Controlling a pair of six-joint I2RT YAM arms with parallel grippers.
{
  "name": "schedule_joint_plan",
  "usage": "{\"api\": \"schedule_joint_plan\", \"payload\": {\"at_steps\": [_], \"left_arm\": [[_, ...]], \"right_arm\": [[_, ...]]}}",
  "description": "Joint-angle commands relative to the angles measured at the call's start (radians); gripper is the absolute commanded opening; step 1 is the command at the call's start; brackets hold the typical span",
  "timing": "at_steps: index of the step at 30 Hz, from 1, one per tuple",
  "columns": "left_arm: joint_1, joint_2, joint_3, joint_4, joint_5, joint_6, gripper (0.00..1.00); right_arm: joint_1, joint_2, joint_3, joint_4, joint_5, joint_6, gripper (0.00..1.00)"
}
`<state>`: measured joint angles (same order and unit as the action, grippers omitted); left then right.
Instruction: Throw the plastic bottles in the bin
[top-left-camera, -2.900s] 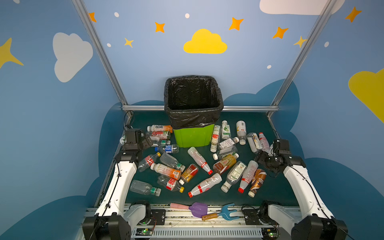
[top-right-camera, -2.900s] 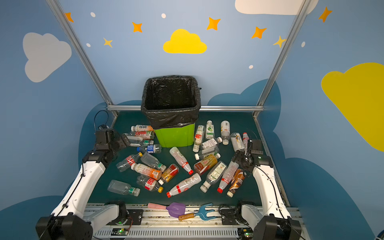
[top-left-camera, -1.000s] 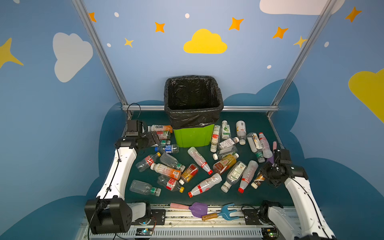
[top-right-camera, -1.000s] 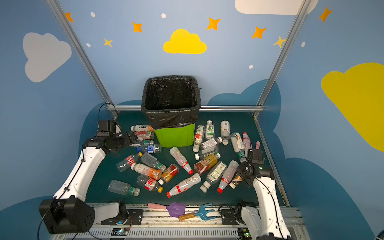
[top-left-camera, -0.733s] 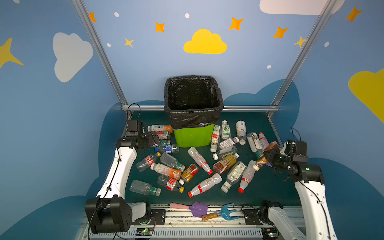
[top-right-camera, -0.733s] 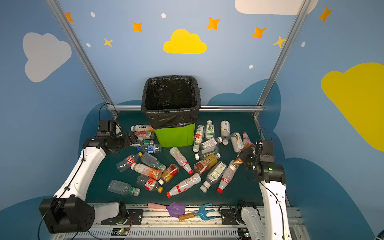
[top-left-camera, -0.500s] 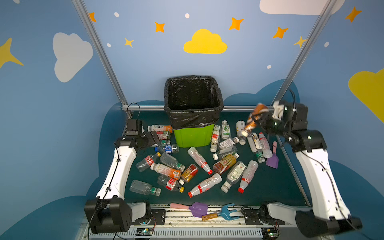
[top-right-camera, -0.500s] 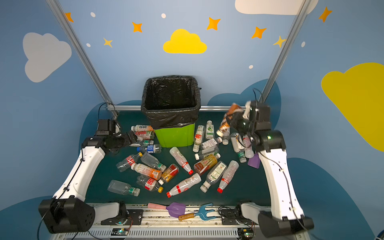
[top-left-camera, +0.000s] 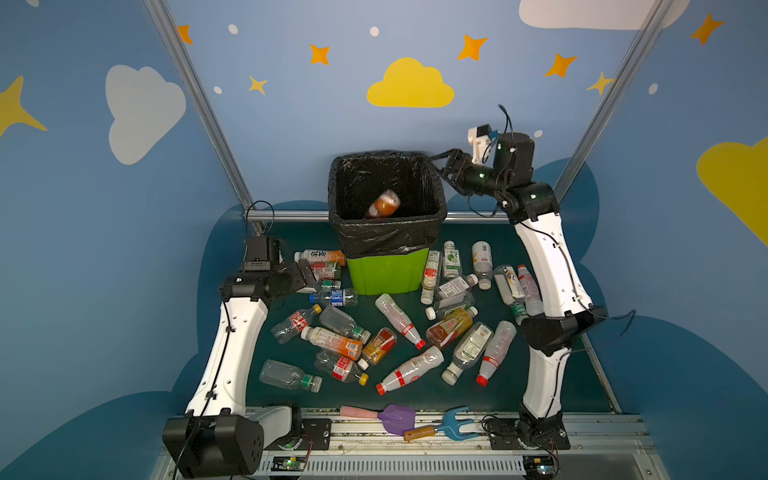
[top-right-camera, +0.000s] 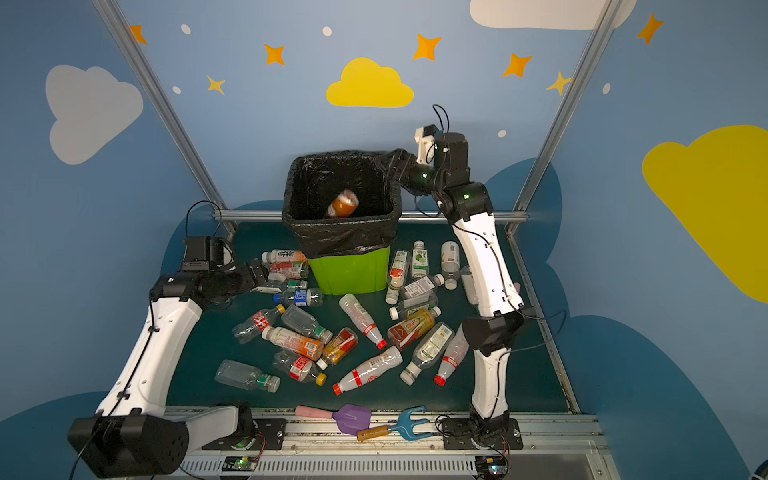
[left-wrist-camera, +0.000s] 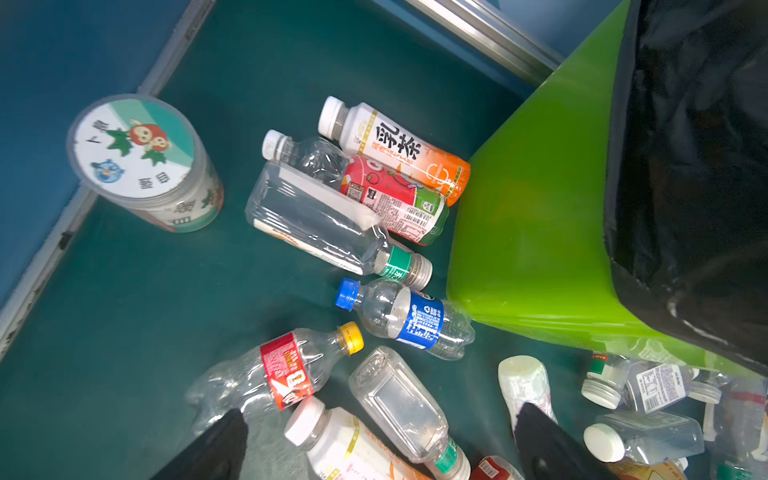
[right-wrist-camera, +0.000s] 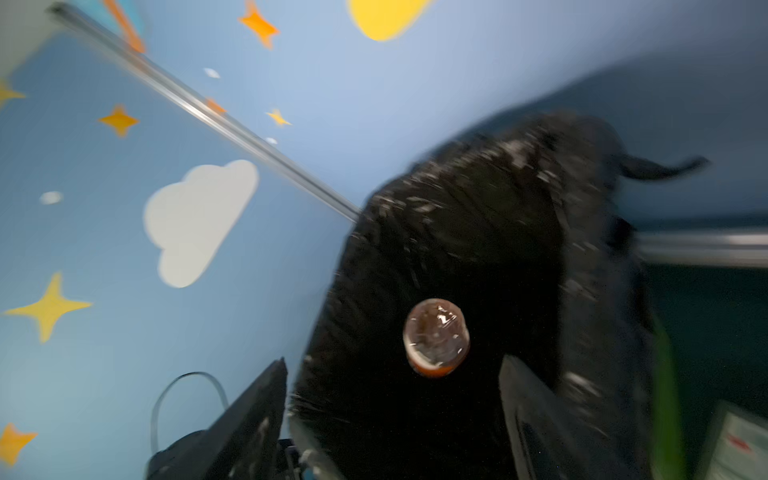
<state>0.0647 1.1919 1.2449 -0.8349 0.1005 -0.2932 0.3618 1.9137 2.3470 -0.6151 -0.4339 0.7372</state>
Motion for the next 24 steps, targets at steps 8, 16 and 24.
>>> {"api": "schedule_joint_plan", "payload": {"at_steps": [8,16,24], "left_arm": [[0.069,-0.025,-0.047,-0.029,-0.022,-0.067,0.99],[0.109,0.057,-0.057,-0.139,0.104,-0.1,0.93],[0.101,-0.028,-0.2,-0.108,0.121,-0.154,0.91]], "right_arm": [[-0.114,-0.641,-0.641,-0.017,0.173,-0.311,0.75],[-0.123,-0.754,-0.843,-0.249,0.176,-0.464,0.62],[-0.121,-0.737,-1.056,-0.304,0.218,-0.368,0.63]]}}
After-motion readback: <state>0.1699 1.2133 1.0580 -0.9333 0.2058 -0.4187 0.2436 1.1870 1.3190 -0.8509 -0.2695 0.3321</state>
